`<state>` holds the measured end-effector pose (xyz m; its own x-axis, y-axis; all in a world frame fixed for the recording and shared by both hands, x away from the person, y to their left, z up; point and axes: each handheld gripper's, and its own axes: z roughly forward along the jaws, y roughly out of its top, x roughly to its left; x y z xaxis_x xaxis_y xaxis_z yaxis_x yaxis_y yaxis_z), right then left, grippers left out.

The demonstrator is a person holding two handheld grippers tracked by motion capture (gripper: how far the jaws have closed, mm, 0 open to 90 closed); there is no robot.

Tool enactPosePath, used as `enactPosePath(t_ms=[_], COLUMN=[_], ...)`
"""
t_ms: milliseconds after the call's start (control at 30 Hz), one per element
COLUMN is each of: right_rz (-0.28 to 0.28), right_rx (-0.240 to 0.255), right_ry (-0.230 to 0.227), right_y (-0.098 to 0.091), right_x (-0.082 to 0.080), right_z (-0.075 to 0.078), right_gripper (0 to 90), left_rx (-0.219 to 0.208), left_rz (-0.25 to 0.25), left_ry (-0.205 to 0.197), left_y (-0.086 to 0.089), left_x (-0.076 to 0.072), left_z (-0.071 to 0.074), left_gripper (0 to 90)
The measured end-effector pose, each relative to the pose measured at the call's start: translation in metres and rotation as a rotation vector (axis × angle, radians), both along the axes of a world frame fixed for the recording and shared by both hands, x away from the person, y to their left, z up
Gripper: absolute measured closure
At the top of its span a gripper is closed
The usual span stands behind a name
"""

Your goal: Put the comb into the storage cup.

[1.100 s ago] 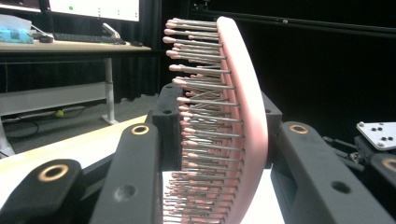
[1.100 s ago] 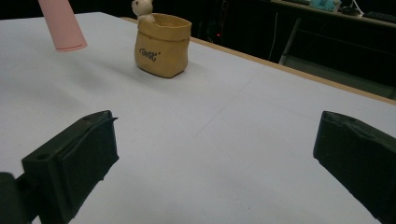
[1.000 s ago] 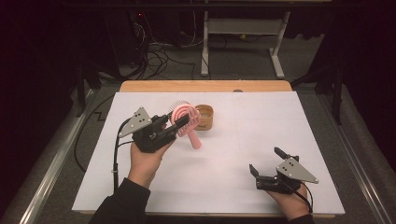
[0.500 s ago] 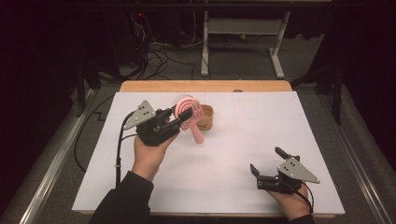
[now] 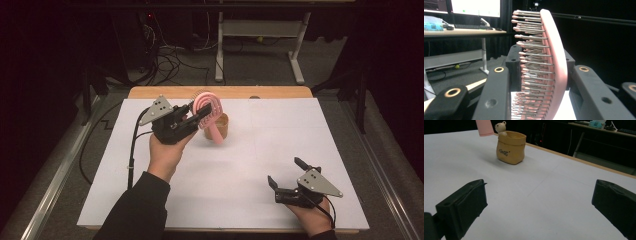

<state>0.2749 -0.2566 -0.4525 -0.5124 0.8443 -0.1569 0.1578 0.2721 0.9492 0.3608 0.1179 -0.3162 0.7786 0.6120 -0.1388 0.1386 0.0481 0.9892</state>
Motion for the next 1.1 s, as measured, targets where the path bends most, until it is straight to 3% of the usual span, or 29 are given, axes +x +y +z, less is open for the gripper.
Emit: enactPosePath(t_ms=[433,633,767,1100], right_rz=[-0.002,0.003,0.006,0.005], right_rx=[0.008,0.007,0.009,0.014], right_ry=[-0.005,-0.008,-0.009,-0.009], right_y=[-0.001,-0.001,0.0,-0.001], right_x=[0.0,-0.001,-0.002,-0.002], right_z=[0.001,0.001,0.002,0.002], right_gripper=[0.3,0.3,0.3,0.3], left_rx=[-0.025,-0.015,-0.04,-0.028], left_rz=[0.02,0.044,0.044,0.056], left_ry=[0.001,-0.002,0.012,-0.002], left_y=[-0.005,-0.006,-0.005,-0.011], left_x=[0.02,0.03,0.035,0.046], left_z=[0.012,0.014,0.015,0.016], left_gripper=[63.5,63.5,63.5,63.5])
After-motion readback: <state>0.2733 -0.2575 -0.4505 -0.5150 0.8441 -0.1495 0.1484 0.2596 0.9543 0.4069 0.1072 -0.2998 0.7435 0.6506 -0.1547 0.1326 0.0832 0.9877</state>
